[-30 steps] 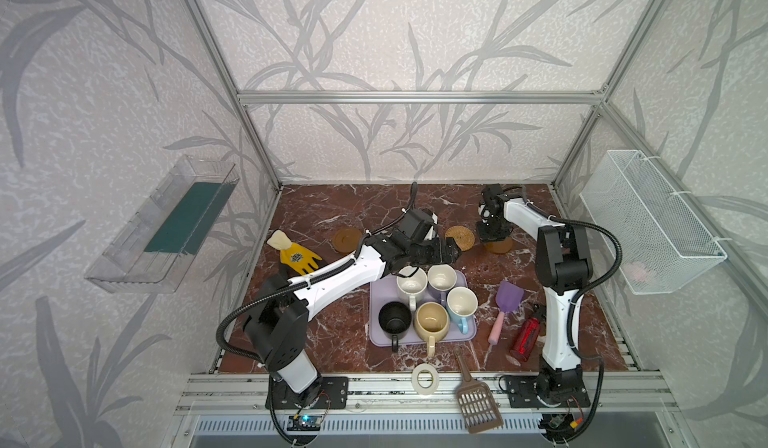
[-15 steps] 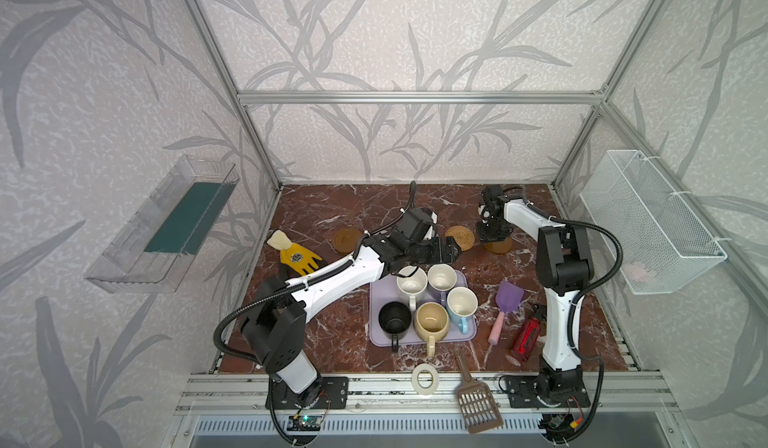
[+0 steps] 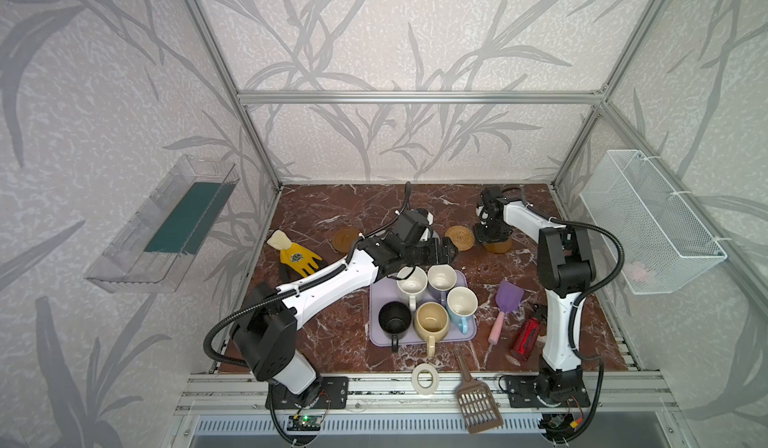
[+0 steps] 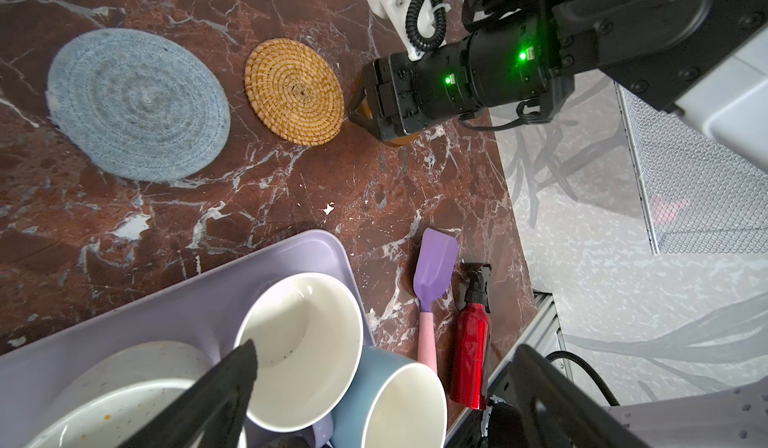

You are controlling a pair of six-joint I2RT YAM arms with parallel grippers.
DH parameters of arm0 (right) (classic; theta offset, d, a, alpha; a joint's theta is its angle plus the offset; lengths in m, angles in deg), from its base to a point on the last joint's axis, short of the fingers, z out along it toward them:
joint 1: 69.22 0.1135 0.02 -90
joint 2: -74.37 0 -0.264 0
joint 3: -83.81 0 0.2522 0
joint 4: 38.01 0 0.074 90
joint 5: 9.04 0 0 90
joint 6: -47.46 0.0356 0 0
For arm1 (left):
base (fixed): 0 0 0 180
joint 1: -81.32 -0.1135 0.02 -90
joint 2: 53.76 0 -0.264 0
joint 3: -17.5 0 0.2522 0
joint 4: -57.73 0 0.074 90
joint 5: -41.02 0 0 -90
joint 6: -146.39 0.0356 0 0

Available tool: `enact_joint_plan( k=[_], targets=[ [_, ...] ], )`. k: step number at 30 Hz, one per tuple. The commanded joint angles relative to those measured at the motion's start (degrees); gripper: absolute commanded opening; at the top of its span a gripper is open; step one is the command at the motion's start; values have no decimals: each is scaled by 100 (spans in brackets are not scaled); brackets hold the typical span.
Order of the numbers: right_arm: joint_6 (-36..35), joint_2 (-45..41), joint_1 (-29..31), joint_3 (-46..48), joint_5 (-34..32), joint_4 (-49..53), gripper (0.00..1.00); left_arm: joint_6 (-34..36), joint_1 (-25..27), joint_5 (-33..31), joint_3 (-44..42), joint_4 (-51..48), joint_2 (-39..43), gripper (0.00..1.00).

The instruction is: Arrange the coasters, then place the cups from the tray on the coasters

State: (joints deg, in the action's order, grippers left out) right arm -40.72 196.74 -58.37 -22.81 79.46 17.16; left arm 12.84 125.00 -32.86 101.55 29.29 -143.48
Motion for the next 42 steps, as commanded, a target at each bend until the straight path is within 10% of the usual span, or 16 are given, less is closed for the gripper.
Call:
enact_joint_plan(
  k=[1,7,27,42],
  targets=[
    [10,-722,65,126,-114,-51,78,68,-68,-106,-16,-125,273,98],
    [238,-2008,282,760,-368,-189,99,246,-94,-441,-32,-610,737,99],
    [1114,-5991,735,3375,1950,-755,99,476,-99,-732,-398,-2790,1977,96],
    [1757,-6322,1393,4478,2338,-1452,99,375,247,-1027,-396,-3069,1016,58]
  ],
)
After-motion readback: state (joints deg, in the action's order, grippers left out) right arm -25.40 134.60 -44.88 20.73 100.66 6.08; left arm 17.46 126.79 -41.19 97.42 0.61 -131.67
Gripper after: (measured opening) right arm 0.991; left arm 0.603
